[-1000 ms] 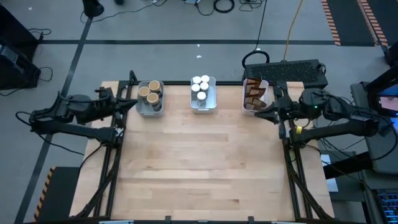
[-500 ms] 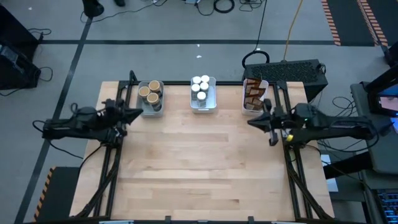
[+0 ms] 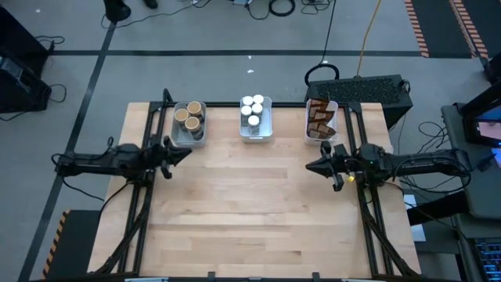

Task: Sort spices by type
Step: Return to Home Position

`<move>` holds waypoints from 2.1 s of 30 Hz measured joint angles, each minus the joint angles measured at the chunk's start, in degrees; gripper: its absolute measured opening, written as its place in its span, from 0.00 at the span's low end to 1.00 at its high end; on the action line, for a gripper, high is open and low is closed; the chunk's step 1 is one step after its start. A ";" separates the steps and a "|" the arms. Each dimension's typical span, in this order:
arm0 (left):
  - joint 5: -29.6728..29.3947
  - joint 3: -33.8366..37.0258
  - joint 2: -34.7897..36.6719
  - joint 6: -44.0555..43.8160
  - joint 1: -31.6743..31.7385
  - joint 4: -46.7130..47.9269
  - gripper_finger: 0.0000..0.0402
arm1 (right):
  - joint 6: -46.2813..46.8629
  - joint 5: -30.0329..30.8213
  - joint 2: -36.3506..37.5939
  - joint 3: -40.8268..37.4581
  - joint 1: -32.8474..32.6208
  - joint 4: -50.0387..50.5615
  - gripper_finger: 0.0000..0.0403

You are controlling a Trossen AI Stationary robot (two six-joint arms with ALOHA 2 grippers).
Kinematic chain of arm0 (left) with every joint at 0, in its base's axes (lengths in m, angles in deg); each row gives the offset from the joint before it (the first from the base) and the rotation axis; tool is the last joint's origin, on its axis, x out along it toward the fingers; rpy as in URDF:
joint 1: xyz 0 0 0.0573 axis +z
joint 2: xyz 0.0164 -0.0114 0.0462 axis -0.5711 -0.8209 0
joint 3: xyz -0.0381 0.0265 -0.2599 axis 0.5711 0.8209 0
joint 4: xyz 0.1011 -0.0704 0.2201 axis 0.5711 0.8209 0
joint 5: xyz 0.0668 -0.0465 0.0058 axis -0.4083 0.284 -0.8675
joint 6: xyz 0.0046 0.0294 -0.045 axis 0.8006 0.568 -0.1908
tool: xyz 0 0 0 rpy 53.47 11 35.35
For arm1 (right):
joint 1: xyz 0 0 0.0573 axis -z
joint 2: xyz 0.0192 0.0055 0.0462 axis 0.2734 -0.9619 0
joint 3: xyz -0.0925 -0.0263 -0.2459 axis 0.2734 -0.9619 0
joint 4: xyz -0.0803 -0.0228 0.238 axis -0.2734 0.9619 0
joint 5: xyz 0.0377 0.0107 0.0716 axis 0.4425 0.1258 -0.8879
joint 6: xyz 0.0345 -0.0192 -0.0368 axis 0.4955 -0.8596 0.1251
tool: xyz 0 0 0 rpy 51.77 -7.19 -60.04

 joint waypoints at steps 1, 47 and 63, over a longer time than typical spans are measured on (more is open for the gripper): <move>0.07 0.56 0.02 -0.59 0.00 -0.16 0.01 | 0.41 0.01 0.03 -0.50 0.00 -0.07 0.00; 7.52 7.87 0.00 9.39 3.78 -4.07 0.01 | -5.55 0.47 0.27 -6.03 0.02 17.78 0.00; 7.41 7.86 0.00 9.32 3.78 -4.07 0.01 | -11.32 2.02 0.27 -6.01 0.00 20.35 0.00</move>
